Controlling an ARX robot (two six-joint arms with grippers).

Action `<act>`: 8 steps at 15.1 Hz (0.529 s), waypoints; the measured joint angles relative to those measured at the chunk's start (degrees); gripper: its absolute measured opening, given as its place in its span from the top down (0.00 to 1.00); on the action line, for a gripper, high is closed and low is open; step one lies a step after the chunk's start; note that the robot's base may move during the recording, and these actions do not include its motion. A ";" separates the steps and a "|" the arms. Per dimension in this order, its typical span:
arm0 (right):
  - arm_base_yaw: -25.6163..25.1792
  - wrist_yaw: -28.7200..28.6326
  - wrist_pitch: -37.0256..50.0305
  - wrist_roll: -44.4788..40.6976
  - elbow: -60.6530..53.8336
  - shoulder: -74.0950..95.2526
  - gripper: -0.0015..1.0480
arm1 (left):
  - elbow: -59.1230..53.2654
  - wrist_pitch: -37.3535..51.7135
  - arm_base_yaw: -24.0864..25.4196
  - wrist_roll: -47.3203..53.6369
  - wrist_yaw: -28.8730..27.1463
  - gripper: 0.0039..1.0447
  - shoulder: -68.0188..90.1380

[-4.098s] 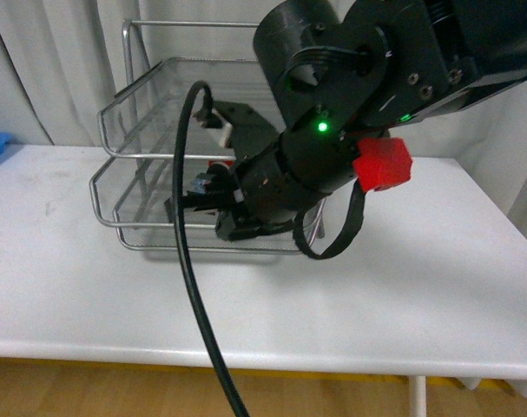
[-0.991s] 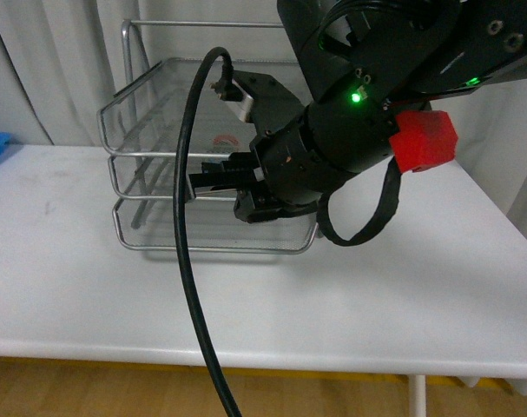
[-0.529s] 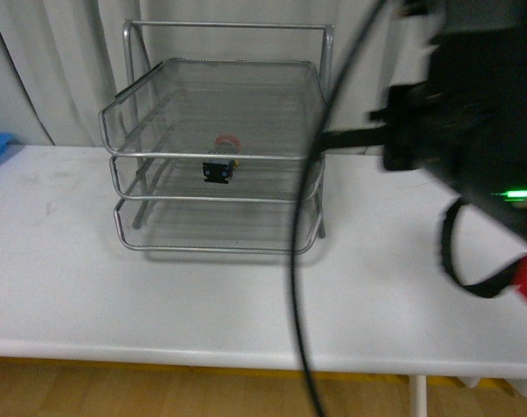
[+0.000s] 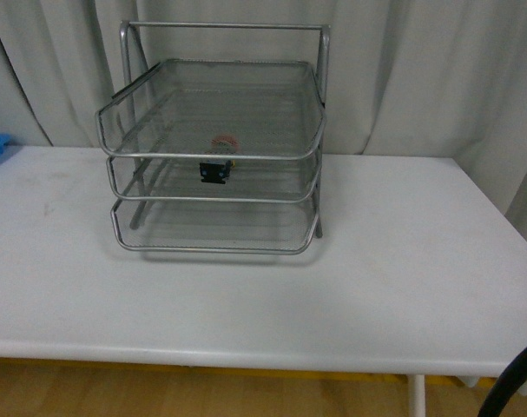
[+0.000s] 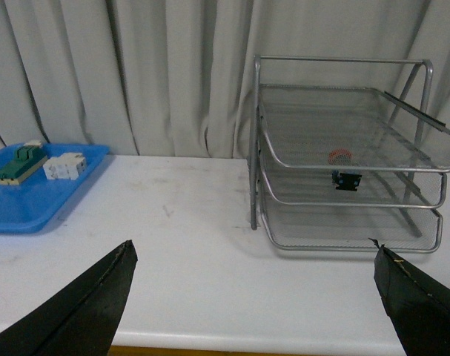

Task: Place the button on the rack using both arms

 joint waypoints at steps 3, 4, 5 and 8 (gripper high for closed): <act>-2.60 -2.82 0.94 0.00 -5.77 -4.61 0.98 | 0.00 0.00 0.00 -0.02 0.02 0.06 0.00; -3.34 -3.58 -1.70 0.00 -7.63 -7.21 0.98 | 0.00 -0.02 0.00 0.00 0.02 0.06 0.00; -4.02 -4.15 -3.43 0.00 -8.48 -10.21 0.98 | 0.00 -0.02 0.00 0.00 0.00 0.06 0.00; -9.44 -8.94 -10.75 0.00 -10.10 -20.20 0.98 | 0.00 0.00 0.00 0.00 -0.02 0.06 0.00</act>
